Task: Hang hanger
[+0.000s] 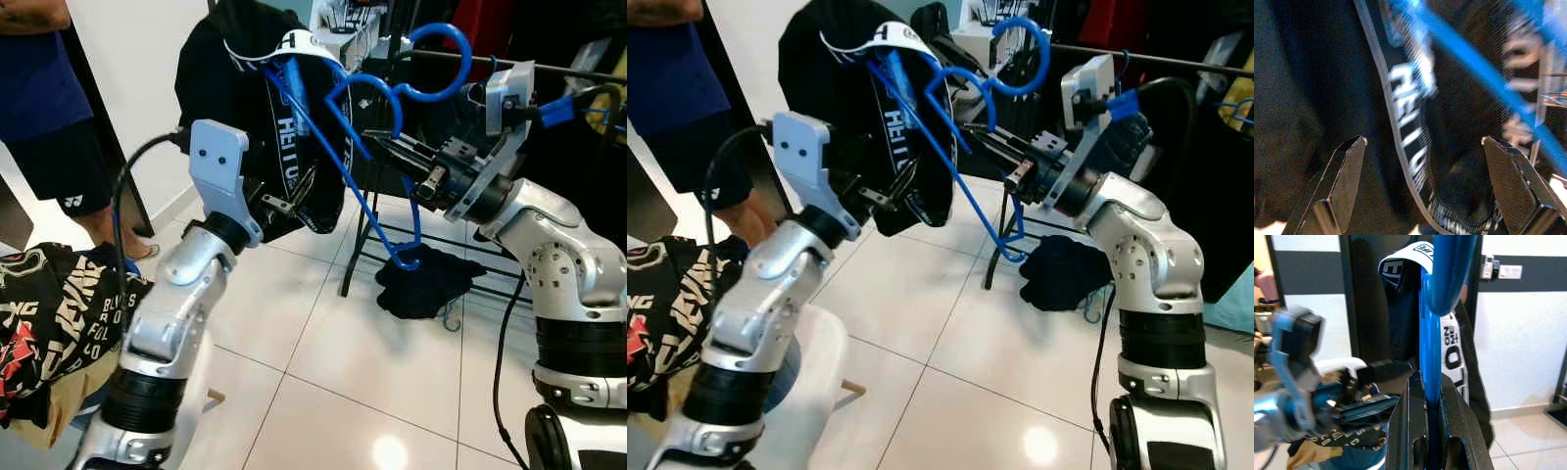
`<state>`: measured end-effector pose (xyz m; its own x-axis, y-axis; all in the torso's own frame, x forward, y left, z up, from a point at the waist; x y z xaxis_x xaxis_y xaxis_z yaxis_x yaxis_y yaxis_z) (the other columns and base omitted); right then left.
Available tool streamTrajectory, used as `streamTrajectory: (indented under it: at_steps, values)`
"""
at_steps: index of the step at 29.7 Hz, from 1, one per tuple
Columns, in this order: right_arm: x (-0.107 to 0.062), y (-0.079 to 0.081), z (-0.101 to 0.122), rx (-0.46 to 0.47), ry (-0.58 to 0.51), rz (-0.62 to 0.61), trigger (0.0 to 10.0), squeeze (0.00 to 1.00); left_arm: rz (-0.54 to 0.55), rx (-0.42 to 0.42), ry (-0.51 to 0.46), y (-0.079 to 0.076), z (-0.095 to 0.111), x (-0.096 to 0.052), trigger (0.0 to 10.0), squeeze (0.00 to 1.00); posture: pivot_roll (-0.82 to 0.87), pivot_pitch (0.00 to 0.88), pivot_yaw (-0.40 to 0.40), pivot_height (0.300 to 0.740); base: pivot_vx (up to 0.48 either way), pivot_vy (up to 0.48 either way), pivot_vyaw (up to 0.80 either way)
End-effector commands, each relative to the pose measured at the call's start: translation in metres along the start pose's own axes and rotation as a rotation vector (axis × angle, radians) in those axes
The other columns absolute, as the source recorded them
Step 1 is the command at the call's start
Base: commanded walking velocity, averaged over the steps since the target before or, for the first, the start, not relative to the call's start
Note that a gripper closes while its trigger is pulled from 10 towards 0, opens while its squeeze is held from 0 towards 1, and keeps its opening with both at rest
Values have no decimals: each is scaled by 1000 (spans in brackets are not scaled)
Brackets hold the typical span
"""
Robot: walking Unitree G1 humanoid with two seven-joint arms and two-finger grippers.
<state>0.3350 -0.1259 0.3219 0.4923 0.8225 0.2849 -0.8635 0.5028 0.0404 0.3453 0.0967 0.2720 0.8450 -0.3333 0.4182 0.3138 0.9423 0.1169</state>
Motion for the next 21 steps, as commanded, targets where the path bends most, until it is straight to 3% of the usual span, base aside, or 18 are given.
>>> streamTrajectory:
  at_steps: [1,8,19,20,21]
  values:
    - [2,7,8,-15,-14,38,10000,0,45,7,22,6,-5,1,10000,0,-110,0,13,740,0,0,0]
    - [2,13,11,-10,-20,65,10000,0,144,-29,33,17,-9,3,10000,0,-112,0,13,740,0,0,0]
    - [3,17,8,-3,-13,77,10000,0,191,-31,10,24,-5,7,10000,0,-113,0,13,740,0,0,0]
    - [3,17,8,-2,-12,76,10000,0,185,-41,1,23,-4,7,0,0,-115,0,13,740,0,0,0]
    - [3,17,8,-2,-12,76,10000,0,185,-41,1,23,-4,7,0,0,-115,0,13,740,0,0,0]
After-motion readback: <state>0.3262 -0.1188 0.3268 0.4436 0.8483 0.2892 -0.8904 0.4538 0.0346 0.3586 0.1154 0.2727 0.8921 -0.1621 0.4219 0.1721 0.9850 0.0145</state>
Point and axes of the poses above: a point about 5 cm out from each wrist's last joint towards the gripper, its own x axis pointing out of the wrist towards the gripper, its own z axis along the axis of the wrist's last joint, y = z × x, the point moved 3 cm from there along x, pointing out of the wrist towards the gripper, and after that the axes turned 7 degrees about x, right-handed, at the moved point
